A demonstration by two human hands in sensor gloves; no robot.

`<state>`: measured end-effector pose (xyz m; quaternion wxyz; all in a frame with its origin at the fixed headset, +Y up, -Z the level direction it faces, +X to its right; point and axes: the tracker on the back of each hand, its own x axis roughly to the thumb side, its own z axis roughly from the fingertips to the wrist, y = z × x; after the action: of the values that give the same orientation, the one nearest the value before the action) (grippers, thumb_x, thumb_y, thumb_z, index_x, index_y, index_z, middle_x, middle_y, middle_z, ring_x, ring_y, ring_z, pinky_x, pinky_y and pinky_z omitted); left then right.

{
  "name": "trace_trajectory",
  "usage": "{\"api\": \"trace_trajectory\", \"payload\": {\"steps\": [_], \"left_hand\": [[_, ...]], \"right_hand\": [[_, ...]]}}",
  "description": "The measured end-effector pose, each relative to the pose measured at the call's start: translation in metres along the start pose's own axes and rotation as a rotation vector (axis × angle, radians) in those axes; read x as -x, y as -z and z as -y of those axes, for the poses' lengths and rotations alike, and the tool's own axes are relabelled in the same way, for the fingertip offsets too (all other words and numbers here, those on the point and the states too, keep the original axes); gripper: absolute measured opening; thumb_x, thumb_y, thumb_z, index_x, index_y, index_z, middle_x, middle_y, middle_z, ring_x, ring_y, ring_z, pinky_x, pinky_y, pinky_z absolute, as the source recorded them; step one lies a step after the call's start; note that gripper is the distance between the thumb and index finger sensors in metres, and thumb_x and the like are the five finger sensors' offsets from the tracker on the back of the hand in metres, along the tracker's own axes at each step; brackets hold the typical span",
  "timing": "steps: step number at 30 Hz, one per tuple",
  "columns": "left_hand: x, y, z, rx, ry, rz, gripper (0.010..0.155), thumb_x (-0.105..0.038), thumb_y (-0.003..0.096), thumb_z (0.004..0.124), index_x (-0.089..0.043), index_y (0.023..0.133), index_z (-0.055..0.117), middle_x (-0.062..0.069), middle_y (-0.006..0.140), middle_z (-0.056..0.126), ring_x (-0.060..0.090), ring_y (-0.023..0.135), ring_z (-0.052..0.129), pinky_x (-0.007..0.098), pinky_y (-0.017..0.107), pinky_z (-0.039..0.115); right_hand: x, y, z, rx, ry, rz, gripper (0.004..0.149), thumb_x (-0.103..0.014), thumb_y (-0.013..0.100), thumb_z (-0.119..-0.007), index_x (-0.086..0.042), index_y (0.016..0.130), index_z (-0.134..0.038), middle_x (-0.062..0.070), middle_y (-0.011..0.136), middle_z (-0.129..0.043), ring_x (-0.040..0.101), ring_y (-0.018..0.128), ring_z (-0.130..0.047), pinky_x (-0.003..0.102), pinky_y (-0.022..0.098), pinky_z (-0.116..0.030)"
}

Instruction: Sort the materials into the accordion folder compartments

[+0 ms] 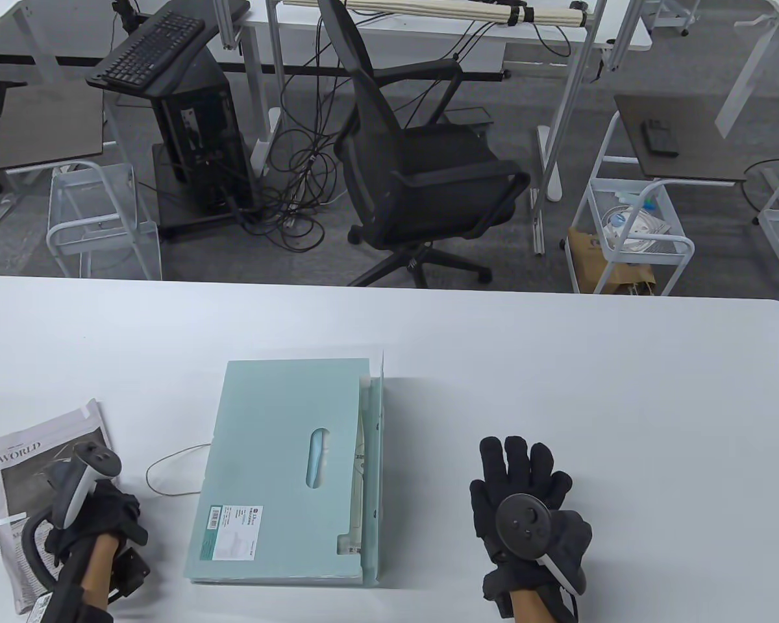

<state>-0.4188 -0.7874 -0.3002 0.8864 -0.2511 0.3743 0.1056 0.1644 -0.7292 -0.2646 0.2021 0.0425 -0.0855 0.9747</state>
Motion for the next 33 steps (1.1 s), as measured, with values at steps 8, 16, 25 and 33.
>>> {"api": "trace_trajectory", "payload": {"steps": [8, 16, 25, 33], "left_hand": [[-0.005, -0.003, 0.001, -0.047, 0.02, 0.012, 0.044, -0.037, 0.049, 0.072, -0.012, 0.084, 0.064, 0.019, 0.112, 0.032, 0.049, 0.098, 0.041, 0.067, 0.066, 0.057], [-0.006, -0.008, -0.004, -0.142, 0.048, 0.037, 0.041, -0.035, 0.0465, 0.07, -0.011, 0.08, 0.067, 0.019, 0.109, 0.048, 0.048, 0.098, 0.055, 0.063, 0.064, 0.068], [-0.011, -0.048, -0.033, -0.309, -0.182, 0.216, 0.038, -0.032, 0.0449, 0.069, -0.011, 0.077, 0.07, 0.015, 0.097, 0.071, 0.031, 0.074, 0.098, 0.041, 0.051, 0.092], [-0.021, -0.102, -0.063, -0.545, -0.281, 0.351, 0.038, -0.035, 0.0452, 0.07, -0.015, 0.078, 0.071, 0.012, 0.098, 0.073, 0.021, 0.057, 0.107, 0.032, 0.037, 0.097]], "right_hand": [[-0.002, -0.001, 0.0, 0.002, -0.013, 0.004, 0.058, -0.03, 0.067, -0.067, -0.015, 0.116, -0.039, 0.027, 0.119, -0.028, 0.064, 0.1, -0.016, 0.081, 0.065, -0.017], [-0.002, -0.001, 0.001, 0.013, -0.009, 0.001, 0.058, -0.03, 0.067, -0.067, -0.015, 0.116, -0.039, 0.027, 0.119, -0.028, 0.064, 0.1, -0.017, 0.081, 0.065, -0.017], [0.0, -0.002, 0.006, 0.038, 0.011, 0.003, 0.058, -0.03, 0.067, -0.067, -0.015, 0.116, -0.039, 0.027, 0.119, -0.028, 0.064, 0.1, -0.018, 0.081, 0.065, -0.018], [0.002, -0.002, 0.005, 0.032, 0.044, 0.0, 0.058, -0.031, 0.067, -0.067, -0.016, 0.116, -0.039, 0.027, 0.12, -0.028, 0.063, 0.1, -0.017, 0.081, 0.065, -0.017]]}}
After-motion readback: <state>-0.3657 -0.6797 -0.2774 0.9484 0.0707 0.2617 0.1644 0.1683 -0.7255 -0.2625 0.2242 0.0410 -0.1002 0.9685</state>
